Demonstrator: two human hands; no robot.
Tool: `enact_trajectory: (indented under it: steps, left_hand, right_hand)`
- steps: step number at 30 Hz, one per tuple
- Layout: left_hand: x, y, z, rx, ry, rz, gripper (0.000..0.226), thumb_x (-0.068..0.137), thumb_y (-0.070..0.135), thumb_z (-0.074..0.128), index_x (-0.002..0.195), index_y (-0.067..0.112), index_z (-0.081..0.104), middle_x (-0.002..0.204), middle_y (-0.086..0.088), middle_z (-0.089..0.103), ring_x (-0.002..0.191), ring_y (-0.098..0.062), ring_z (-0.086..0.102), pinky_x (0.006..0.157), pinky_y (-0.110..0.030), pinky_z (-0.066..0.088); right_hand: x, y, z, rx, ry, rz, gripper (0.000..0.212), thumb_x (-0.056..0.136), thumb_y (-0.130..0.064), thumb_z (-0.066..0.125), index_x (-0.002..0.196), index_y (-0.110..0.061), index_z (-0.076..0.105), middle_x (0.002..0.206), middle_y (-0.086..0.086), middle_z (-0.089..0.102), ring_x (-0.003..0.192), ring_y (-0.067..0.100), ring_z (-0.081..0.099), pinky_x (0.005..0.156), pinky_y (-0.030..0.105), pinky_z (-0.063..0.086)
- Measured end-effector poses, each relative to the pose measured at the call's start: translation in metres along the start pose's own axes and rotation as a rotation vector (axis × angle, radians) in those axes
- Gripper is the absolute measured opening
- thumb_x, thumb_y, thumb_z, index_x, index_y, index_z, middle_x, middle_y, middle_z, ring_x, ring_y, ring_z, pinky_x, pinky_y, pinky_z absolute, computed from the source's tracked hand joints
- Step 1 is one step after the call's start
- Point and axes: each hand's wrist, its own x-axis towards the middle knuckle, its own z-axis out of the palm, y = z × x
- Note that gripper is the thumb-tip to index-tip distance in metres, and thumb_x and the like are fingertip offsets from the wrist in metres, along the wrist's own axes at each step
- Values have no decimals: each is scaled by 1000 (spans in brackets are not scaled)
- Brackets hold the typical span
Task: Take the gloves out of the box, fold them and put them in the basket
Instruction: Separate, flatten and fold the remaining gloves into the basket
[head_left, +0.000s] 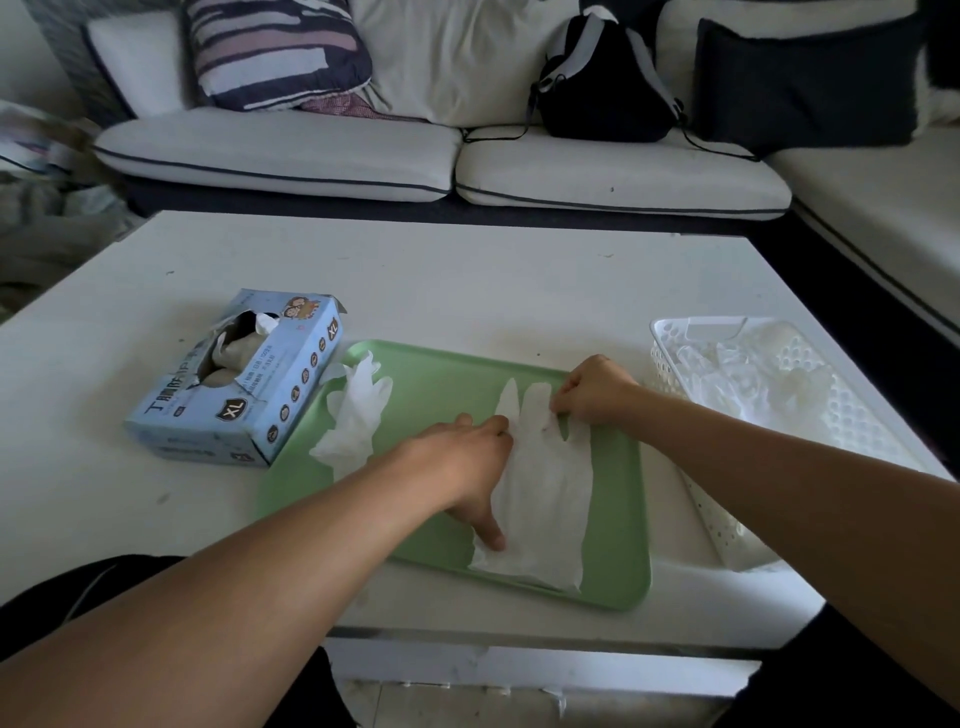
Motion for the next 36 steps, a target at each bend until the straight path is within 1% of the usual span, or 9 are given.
enact_trajectory:
  steps: [7,9,13,16,18,25,28,31,36]
  left_hand:
    - [0,2,-6,24,-13,-18,113,64,63,87,149,11,34,169,3,-2,140,-33,36,105,-45,45]
    - [2,3,-8,25,-6,-18,117,61,64,88,150,12,31,168,2,2,138,-32,38,105,-45,45]
    - [6,1,-11,-15,28,21,125,55,60,93,150,24,21,157,8,27,128,-30,45,100,-46,47]
    - [10,-5,-13,-28,7,39,142,52,65,91,160,37,4,166,21,12,140,-27,36,112,-44,39]
    - [12,-8,-15,-25,-21,40,139,53,69,89,160,42,4,166,26,1,145,-24,31,116,-42,35]
    - [12,-2,-17,-4,-18,30,138,53,66,91,160,28,14,165,14,20,142,-26,37,115,-43,38]
    - [12,-2,-17,2,-24,36,138,55,66,90,161,28,11,168,14,9,145,-26,33,116,-44,36]
    - [13,-3,-17,1,-29,44,140,55,66,90,162,31,8,168,19,-7,147,-25,30,117,-43,35]
    - [20,-6,-15,-18,-45,21,146,47,70,91,161,30,9,167,14,18,143,-24,38,114,-43,40]
  right_hand:
    - [8,3,-7,-22,-38,41,31,86,-24,73,93,6,70,80,10,58,70,22,52,59,25,41]
    - [7,2,-6,14,-19,38,37,82,-34,79,83,1,67,75,9,58,66,22,53,56,24,40]
    - [7,0,-1,19,-20,9,34,78,-28,83,96,1,74,83,8,64,72,20,57,53,23,41]
    - [9,2,-3,41,-32,7,31,81,-25,80,98,1,75,83,8,64,74,20,58,59,24,44]
    - [8,2,-5,36,-49,-11,29,84,-24,79,97,2,75,79,7,62,73,20,56,59,25,43]
    - [6,4,-9,74,-45,-69,19,81,-21,80,80,-3,75,72,5,63,71,19,56,59,24,43]
    - [1,3,-5,21,-25,-97,15,75,-27,86,78,-14,78,72,-5,67,66,9,57,50,17,37]
    - [2,-1,-3,-16,-27,-101,14,77,-25,84,83,-13,79,78,-3,70,67,8,58,49,16,37]
    - [4,-2,-14,51,-81,-70,13,77,-16,85,83,-9,77,66,-5,64,63,10,58,56,19,44]
